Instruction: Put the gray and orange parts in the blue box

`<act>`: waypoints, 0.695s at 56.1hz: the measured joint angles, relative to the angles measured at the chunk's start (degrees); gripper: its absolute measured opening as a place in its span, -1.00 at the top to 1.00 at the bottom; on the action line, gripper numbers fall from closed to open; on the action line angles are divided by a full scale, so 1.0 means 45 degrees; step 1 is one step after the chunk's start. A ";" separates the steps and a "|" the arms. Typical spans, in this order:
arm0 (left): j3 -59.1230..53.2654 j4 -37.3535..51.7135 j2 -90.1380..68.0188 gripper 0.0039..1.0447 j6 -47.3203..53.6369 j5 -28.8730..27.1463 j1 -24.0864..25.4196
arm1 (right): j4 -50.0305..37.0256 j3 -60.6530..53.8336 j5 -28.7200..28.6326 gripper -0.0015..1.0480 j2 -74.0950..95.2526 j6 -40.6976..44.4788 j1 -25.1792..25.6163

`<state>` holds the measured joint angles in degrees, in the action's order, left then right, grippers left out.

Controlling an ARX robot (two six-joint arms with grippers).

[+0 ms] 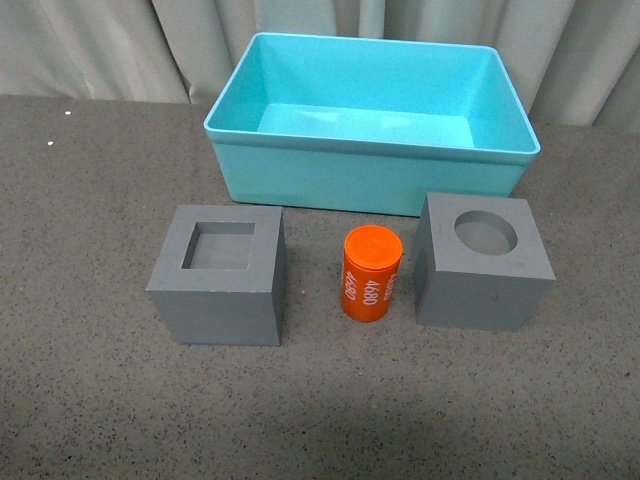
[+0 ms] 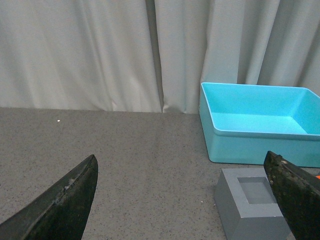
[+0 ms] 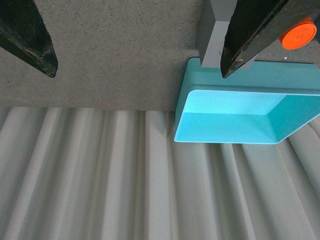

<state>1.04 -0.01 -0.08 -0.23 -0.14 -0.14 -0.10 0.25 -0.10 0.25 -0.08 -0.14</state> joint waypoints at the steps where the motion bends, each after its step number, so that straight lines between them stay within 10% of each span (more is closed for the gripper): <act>1: 0.0000 0.0000 0.0000 -0.88 0.0000 0.0000 0.0000 | 0.0000 0.0005 0.0000 -0.81 0.0000 0.0000 0.0000; 39: 0.0000 0.0000 0.0000 -0.88 0.0000 0.0000 0.0000 | 0.0000 0.0000 0.0000 -0.81 0.0000 0.0000 0.0000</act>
<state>1.04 -0.01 -0.08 -0.23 -0.14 -0.14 -0.10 0.25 -0.10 0.25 -0.08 -0.14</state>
